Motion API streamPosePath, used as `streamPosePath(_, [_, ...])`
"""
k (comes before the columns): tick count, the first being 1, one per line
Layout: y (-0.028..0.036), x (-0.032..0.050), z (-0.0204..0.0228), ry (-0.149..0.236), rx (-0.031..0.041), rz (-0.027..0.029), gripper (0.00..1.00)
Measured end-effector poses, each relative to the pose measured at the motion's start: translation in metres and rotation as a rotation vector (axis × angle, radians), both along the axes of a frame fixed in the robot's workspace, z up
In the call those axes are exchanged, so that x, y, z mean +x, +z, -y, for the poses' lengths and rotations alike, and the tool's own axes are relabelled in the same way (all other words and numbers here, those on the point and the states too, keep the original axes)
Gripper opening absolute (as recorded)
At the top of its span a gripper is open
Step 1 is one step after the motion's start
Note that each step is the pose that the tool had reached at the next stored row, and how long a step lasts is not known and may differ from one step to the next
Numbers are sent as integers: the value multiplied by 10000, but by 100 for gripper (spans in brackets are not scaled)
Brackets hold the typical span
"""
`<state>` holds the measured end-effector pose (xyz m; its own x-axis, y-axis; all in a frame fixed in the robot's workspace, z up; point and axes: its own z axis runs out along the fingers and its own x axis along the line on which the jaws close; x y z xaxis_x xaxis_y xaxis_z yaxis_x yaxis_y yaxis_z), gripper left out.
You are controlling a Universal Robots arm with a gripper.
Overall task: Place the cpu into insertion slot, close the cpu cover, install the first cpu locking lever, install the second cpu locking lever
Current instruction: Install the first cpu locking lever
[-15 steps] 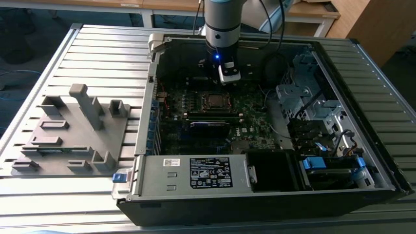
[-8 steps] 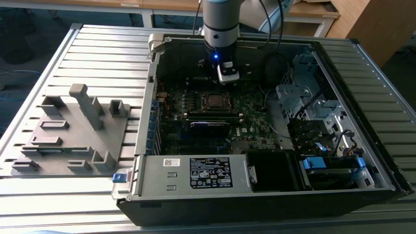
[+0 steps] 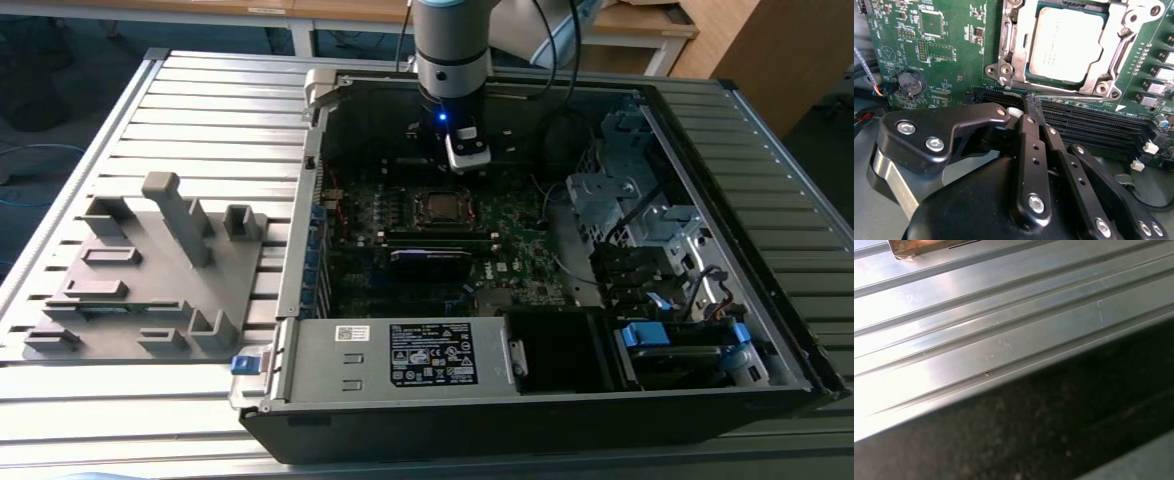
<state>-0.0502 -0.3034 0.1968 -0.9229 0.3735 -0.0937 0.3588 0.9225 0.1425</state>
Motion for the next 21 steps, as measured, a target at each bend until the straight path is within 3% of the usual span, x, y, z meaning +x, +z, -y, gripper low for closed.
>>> streamPosePath(21, [-16,0,24,-1,-35,14,11])
